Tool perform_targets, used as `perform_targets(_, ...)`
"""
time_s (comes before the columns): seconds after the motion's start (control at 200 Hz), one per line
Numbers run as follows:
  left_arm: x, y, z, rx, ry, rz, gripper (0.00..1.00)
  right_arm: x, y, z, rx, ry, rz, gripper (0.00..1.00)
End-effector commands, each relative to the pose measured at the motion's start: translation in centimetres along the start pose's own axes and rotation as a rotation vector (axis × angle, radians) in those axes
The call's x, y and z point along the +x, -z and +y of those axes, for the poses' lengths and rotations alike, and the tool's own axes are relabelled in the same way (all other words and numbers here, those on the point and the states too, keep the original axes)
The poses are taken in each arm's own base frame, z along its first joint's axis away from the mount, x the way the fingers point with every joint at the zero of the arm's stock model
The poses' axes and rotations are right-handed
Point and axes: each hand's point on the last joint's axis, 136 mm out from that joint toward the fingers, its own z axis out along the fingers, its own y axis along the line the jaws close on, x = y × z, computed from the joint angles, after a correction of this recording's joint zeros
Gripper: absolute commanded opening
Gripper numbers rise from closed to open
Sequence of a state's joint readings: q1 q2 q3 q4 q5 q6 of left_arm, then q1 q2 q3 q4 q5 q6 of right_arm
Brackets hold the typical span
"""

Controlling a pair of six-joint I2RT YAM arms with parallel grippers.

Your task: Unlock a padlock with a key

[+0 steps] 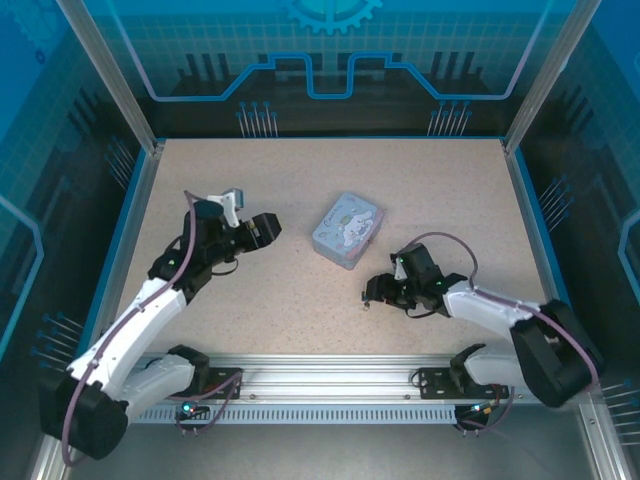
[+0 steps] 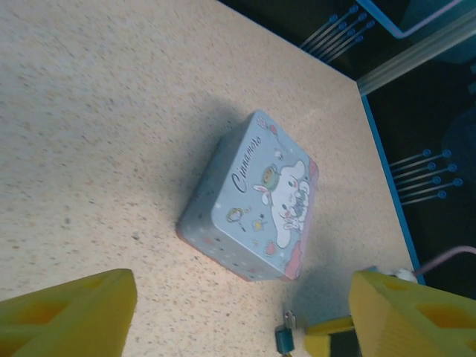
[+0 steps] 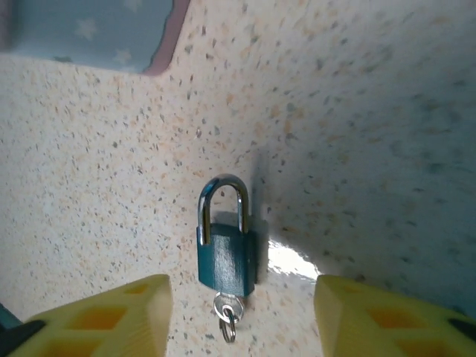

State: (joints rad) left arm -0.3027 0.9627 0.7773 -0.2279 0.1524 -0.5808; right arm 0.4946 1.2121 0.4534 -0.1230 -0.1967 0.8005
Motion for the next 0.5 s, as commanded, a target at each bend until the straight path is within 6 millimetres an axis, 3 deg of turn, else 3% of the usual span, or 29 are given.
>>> perform_targets(0.0,0.0,1.4,2.4,-0.087,-0.012,-0.035,0.82,-1.5,3.0,-1.1,0.097,0.076,-0.095,0.61)
perform_targets(0.185,-2.3,3.7,5.9,-0.225,-0.051,-0.177,0.99,-6.3,9.1,-1.9,0.228,0.194,-0.307,0.82)
perform_targets(0.28,-3.7,4.4,8.4,-0.329,-0.106,-0.264,0.99,-9.4,12.4,-3.6,0.355,0.223,-0.463,0.99)
perform_targets(0.325,-4.2,4.6,9.9,-0.395,-0.139,-0.301,0.99,-10.9,13.6,-4.7,0.428,0.239,-0.543,1.0)
perform_targets(0.495,-4.8,4.2,15.0,-0.579,-0.274,-0.41,0.99,-14.9,13.6,-8.0,0.536,0.346,-0.699,1.0)
